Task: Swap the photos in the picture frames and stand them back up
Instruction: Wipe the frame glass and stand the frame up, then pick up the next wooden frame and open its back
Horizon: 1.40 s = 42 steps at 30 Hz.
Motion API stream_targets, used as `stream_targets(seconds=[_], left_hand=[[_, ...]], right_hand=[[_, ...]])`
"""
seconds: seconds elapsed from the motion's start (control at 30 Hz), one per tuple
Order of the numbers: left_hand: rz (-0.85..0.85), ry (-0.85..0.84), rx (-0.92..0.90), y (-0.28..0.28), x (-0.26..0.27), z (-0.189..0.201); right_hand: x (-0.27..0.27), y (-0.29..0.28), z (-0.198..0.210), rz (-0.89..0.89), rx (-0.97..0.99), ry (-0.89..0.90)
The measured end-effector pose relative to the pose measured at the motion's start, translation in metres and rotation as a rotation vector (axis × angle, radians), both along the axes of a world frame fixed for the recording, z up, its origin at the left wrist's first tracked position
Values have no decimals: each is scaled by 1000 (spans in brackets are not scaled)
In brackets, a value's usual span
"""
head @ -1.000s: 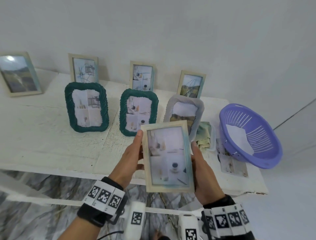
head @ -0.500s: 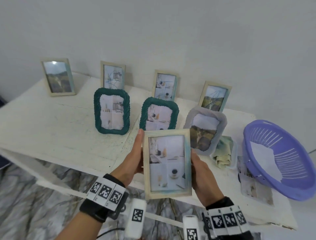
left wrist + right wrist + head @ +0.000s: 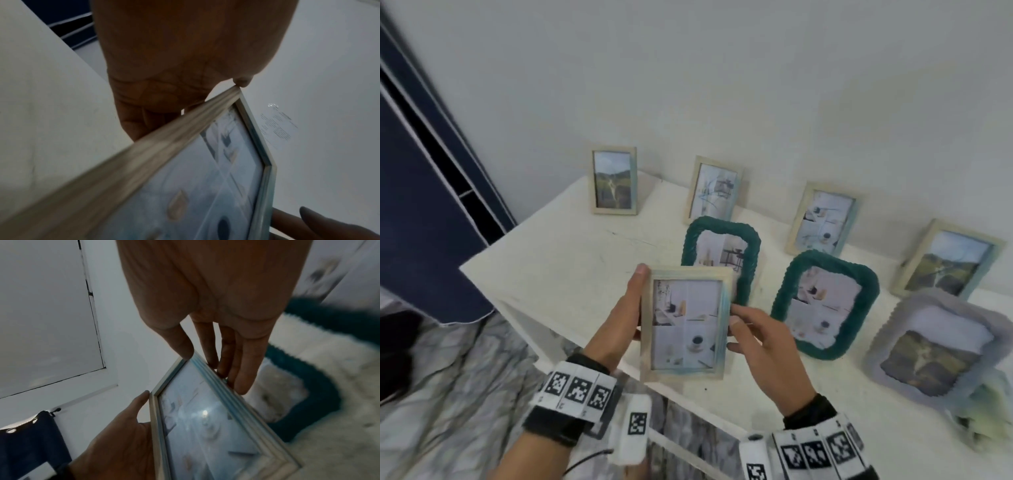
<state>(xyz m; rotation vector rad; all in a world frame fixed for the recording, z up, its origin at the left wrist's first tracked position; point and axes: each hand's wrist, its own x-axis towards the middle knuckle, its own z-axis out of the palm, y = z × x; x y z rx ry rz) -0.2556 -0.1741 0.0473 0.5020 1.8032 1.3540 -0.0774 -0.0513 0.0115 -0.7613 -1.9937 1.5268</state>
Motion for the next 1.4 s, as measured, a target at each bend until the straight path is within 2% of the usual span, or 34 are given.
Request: stream_targets(seconds=[0.2, 0.37, 0.6, 0.9, 1.03, 1.2, 1.3, 1.4], left_hand=[[30, 37, -14, 3, -116, 3], [-24, 11, -43, 20, -185, -12], [-40, -62, -22, 27, -211, -37], [-109, -39, -6, 21, -213, -41], [-115, 11, -22, 18, -223, -40], [-8, 63, -28, 16, -251, -32], [78, 140, 24, 24, -276, -21], [147, 264, 78, 41, -306, -11]], right_hand=[[-132, 2, -2, 11, 67, -28], [-194, 8, -8, -23, 75, -119], [-215, 8, -15, -68, 146, -240], [-207, 10, -14, -27, 155, -307], [-209, 16, 13, -76, 238, -261], [-229, 33, 68, -109, 290, -105], [-256, 46, 97, -74, 177, -58], [-295, 67, 117, -51, -39, -63]])
